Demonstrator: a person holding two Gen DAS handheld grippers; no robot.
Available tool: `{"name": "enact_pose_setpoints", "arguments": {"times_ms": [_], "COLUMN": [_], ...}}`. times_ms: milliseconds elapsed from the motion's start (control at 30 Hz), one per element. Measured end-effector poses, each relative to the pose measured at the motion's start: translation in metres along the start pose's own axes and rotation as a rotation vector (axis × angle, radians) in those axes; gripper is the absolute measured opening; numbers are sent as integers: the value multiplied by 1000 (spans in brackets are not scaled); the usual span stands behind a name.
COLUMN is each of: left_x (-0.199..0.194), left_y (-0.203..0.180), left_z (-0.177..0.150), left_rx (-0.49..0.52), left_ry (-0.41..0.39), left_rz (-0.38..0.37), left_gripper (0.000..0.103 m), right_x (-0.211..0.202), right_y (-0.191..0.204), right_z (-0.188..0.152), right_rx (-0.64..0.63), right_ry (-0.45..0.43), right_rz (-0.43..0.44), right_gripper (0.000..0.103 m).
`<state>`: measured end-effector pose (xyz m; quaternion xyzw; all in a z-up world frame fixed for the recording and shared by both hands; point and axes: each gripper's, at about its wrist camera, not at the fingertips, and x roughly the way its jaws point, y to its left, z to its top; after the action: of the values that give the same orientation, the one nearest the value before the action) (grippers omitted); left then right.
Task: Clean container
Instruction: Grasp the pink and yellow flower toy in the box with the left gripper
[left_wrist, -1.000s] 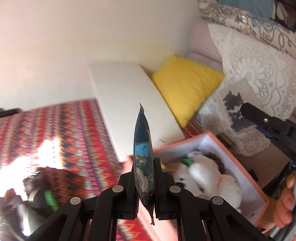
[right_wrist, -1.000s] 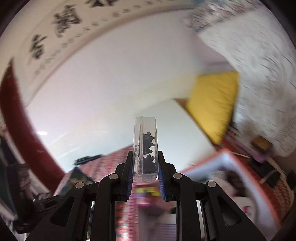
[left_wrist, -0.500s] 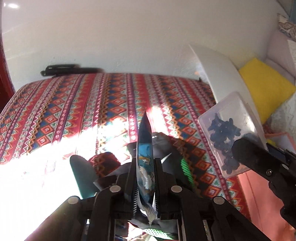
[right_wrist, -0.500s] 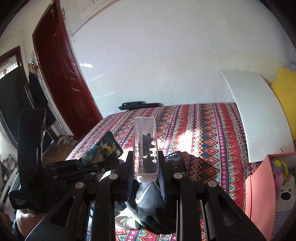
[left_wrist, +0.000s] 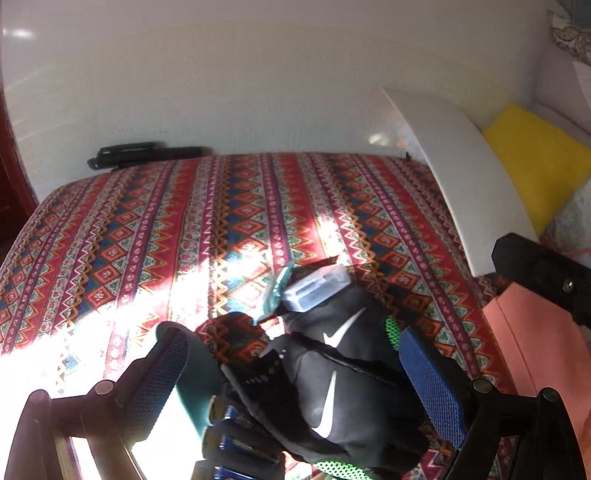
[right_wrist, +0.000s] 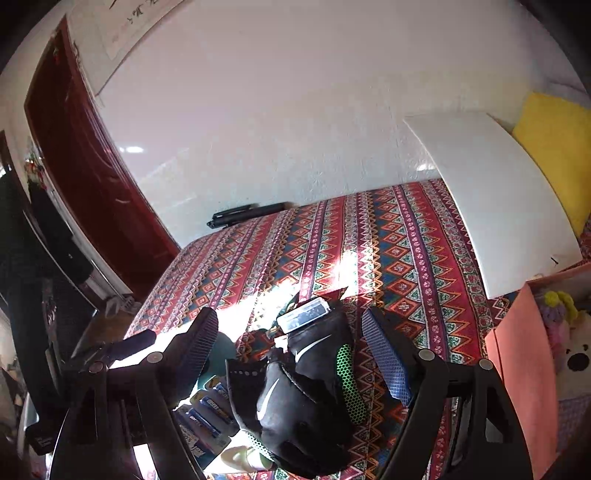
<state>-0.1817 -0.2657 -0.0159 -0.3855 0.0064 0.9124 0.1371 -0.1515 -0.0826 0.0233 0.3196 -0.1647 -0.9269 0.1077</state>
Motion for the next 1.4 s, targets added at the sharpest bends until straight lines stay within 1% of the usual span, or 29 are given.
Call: {"name": "enact_pose_setpoints", "arguments": {"times_ms": [100,233,367,467,533,600,667,767,867,900,933,967,1000,1067,1100,1133,1167,1200,1267,1300,1333,1367,1400], "left_x": [-6,-9,-14,-12,-3,6,21,39,59,64,70,78,85,90,92,96,100,107,107,100,93,84,74], "left_y": [-34,-98,-171,-227,-257,-288,-306,-328,-333,-331,-331,-330,-332,-340,-344,-347,-350,-350,-353,-352,-351,-348,-349], "left_z": [-1,-2,-6,-7,-5,-3,0,4,13,15,18,20,19,17,15,13,10,8,6,8,10,15,18], "left_rx": [39,119,190,248,282,316,339,396,418,416,417,421,433,491,520,536,553,543,557,539,520,498,470], "left_ry": [-6,6,23,56,67,78,94,108,97,95,97,108,112,78,67,77,89,109,84,73,63,53,47], "left_rz": [-38,-104,-173,-218,-221,-224,-210,-162,-96,-98,-109,-106,-83,-16,8,1,-7,-8,27,5,-18,-40,-76], "left_gripper": [96,96,96,96,96,96,96,96,94,92,87,77,76,75,75,74,66,62,45,42,33,30,30], "right_x": [-35,-92,-143,-175,-191,-200,-196,-172,-142,-132,-122,-111,-101,-87,-83,-78,-74,-75,-79,-87,-96,-105,-115], "right_y": [-22,-68,-137,-194,-227,-254,-271,-282,-284,-284,-284,-283,-283,-289,-293,-296,-300,-303,-311,-315,-318,-322,-325], "right_z": [3,3,-1,-9,-15,-21,-27,-32,-31,-31,-30,-29,-29,-29,-30,-32,-34,-34,-34,-32,-30,-29,-27], "right_rx": [11,50,135,206,232,233,207,161,116,102,87,73,59,51,43,34,16,29,58,91,124,158,180], "right_ry": [-35,-83,-123,-137,-127,-92,-45,20,76,95,113,132,151,185,196,206,221,219,215,193,169,146,116], "right_rz": [-36,-118,-230,-303,-347,-387,-402,-405,-417,-425,-433,-440,-448,-473,-498,-524,-554,-545,-520,-487,-452,-418,-408], "right_gripper": [85,87,88,88,88,88,88,88,84,81,79,79,77,75,74,74,74,67,51,39,28,25,17]}}
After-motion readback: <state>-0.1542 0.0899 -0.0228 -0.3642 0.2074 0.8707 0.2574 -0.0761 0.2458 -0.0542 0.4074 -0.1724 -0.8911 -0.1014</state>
